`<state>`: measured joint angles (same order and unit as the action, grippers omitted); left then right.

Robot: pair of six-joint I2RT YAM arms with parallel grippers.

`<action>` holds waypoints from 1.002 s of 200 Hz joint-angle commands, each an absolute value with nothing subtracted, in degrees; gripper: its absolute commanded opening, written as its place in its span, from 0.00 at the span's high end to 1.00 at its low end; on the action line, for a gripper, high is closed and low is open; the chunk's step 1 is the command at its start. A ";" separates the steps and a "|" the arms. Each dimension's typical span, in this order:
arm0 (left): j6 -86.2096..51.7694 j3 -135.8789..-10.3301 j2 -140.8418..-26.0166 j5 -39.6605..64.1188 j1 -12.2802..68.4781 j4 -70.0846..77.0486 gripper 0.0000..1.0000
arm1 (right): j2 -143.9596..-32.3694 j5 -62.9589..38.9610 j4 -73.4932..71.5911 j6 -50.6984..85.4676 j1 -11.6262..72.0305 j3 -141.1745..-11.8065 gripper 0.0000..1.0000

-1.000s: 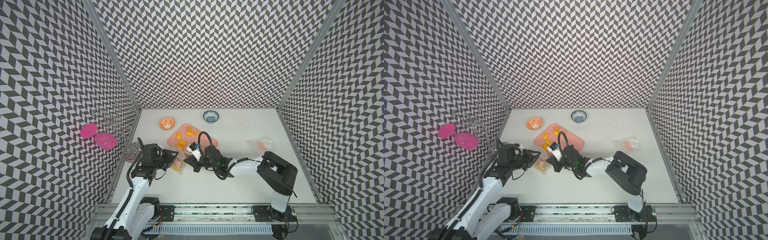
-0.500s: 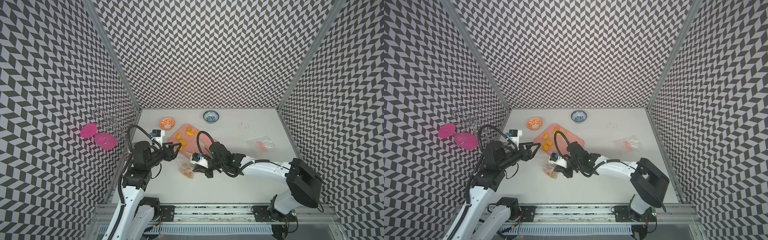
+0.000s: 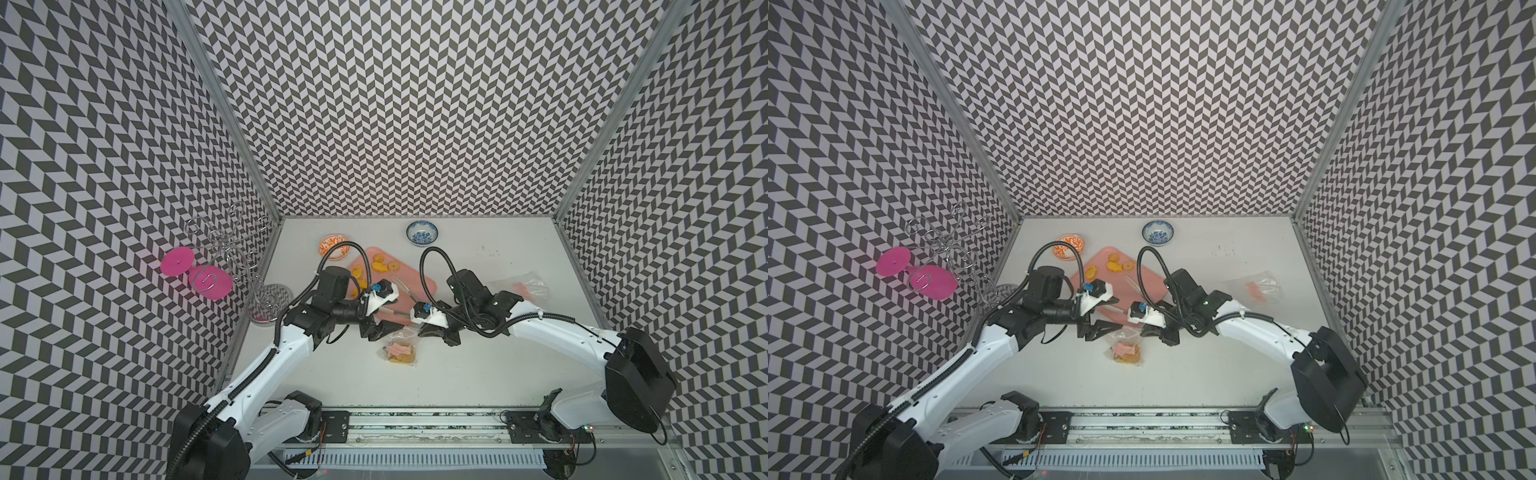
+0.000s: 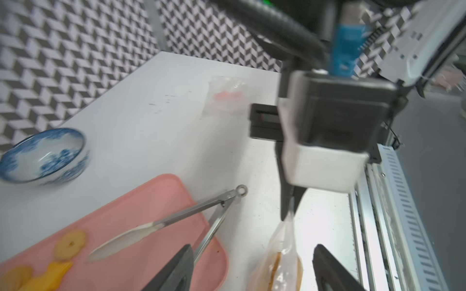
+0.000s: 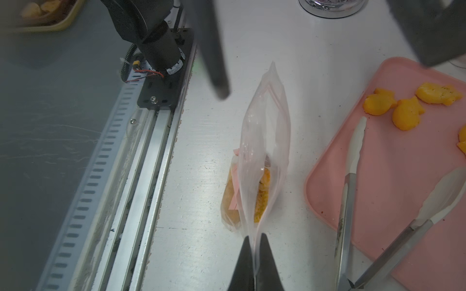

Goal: Put the cookies into a resealable bag to prevent moisture
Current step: Adjust the ziploc bag at the center of the board.

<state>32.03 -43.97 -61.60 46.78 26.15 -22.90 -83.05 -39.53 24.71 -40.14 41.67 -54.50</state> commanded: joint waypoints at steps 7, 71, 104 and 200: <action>39.08 -43.60 -64.32 44.27 28.95 -22.83 0.25 | -83.77 -47.10 24.51 -40.50 39.74 -54.15 0.95; 42.44 -47.14 -73.50 40.69 32.93 -25.19 0.32 | -82.70 -50.78 12.87 -33.93 37.60 -49.37 0.95; 41.62 -47.54 -75.25 41.12 33.09 -23.55 0.46 | -83.69 -50.94 12.77 -34.55 37.44 -49.72 0.94; 39.28 -48.83 -76.88 46.82 32.35 -28.07 0.99 | -81.90 -52.36 3.49 -29.22 36.47 -44.92 0.87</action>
